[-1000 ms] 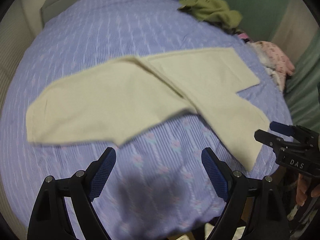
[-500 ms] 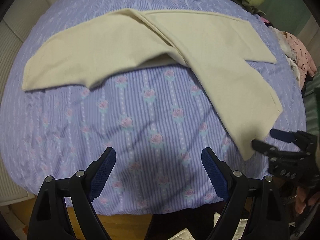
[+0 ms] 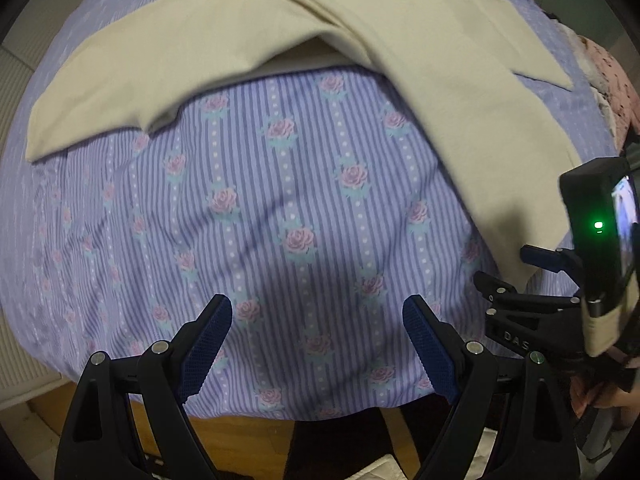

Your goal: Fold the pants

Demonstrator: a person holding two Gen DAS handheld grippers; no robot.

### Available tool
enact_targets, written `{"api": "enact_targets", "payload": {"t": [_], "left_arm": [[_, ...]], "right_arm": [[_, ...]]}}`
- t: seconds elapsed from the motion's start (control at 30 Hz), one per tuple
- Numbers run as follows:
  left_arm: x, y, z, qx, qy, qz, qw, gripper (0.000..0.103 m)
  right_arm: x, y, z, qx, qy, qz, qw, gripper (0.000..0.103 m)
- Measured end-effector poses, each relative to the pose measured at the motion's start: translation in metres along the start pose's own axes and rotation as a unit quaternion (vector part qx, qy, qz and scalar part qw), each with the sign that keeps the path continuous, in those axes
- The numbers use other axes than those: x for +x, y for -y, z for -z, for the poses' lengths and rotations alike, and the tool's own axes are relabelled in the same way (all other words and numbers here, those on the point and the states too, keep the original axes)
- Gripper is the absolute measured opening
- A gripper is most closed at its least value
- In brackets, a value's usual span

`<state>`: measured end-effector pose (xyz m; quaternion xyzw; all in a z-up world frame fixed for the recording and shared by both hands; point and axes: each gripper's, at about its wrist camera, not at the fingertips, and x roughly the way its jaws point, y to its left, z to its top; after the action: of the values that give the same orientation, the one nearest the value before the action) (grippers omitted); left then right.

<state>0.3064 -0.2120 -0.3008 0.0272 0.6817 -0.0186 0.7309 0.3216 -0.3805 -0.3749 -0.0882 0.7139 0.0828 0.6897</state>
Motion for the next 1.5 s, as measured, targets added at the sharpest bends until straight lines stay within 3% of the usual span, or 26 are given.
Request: {"api": "enact_targets", "payload": {"t": [0.07,0.1,0.13,0.2,0.27,0.37,0.47,0.6,0.7,0.83,1.03,1.1,1.17,1.3,1.37,1.4,1.43,1.5], "left_arm": [[0.002,0.003,0.0,-0.009,-0.006,-0.002,0.9999,0.088],[0.002,0.004,0.0,-0.012,-0.007,-0.005,0.9999,0.088],[0.002,0.005,0.0,-0.015,-0.008,-0.005,0.9998,0.088],[-0.002,0.008,-0.001,-0.026,-0.008,-0.002,0.9996,0.088],[-0.007,0.011,-0.005,-0.036,-0.002,0.003,0.9994,0.088],[-0.023,0.015,-0.019,-0.058,0.021,0.007,0.998,0.088],[-0.039,0.02,-0.044,-0.078,0.051,0.011,0.9956,0.088],[-0.065,0.039,-0.094,-0.065,0.1,0.011,0.9928,0.088],[-0.081,0.06,-0.141,-0.036,0.14,0.0,0.9895,0.088],[-0.099,0.082,-0.193,0.004,0.174,0.011,0.9846,0.088],[-0.098,0.108,-0.253,0.059,0.185,-0.005,0.981,0.088],[-0.092,0.113,-0.266,0.06,0.179,0.001,0.9819,0.088],[-0.084,0.118,-0.275,0.06,0.169,0.008,0.9837,0.088],[-0.067,0.135,-0.29,0.086,0.159,0.021,0.9833,0.088],[-0.058,0.147,-0.307,0.117,0.164,0.026,0.9792,0.088],[-0.054,0.152,-0.314,0.135,0.165,0.033,0.9766,0.088],[-0.049,0.155,-0.322,0.152,0.164,0.041,0.9739,0.088],[-0.038,0.166,-0.344,0.204,0.161,0.064,0.9635,0.088]], "right_arm": [[0.007,-0.001,-0.003,-0.016,-0.006,0.01,1.0,0.06],[0.008,0.0,-0.005,-0.021,-0.007,0.016,1.0,0.047],[0.006,0.002,-0.006,-0.029,-0.002,0.021,0.999,0.027],[-0.003,0.011,-0.009,-0.041,0.01,0.004,0.999,0.009],[-0.03,0.03,-0.012,-0.028,0.037,-0.007,0.999,0.008],[-0.092,0.073,-0.02,0.013,0.111,-0.02,0.994,0.007],[-0.154,0.125,-0.044,0.04,0.188,0.001,0.981,0.007],[-0.203,0.179,-0.094,0.053,0.253,0.038,0.965,0.007],[-0.217,0.204,-0.135,0.051,0.279,0.057,0.957,0.006],[-0.208,0.224,-0.18,0.054,0.284,0.061,0.955,0.005],[-0.208,0.265,-0.217,0.066,0.3,0.08,0.948,0.0],[-0.212,0.278,-0.229,0.071,0.318,0.106,0.939,0.0],[-0.217,0.295,-0.245,0.08,0.327,0.099,0.937,0.0],[-0.203,0.318,-0.265,0.077,0.299,0.034,0.95,0.005],[-0.186,0.321,-0.263,0.075,0.285,0.033,0.955,0.031],[-0.178,0.322,-0.261,0.075,0.283,0.027,0.956,0.055],[-0.167,0.323,-0.256,0.074,0.283,0.01,0.956,0.061],[-0.15,0.325,-0.25,0.076,0.276,-0.004,0.958,0.062]]}}
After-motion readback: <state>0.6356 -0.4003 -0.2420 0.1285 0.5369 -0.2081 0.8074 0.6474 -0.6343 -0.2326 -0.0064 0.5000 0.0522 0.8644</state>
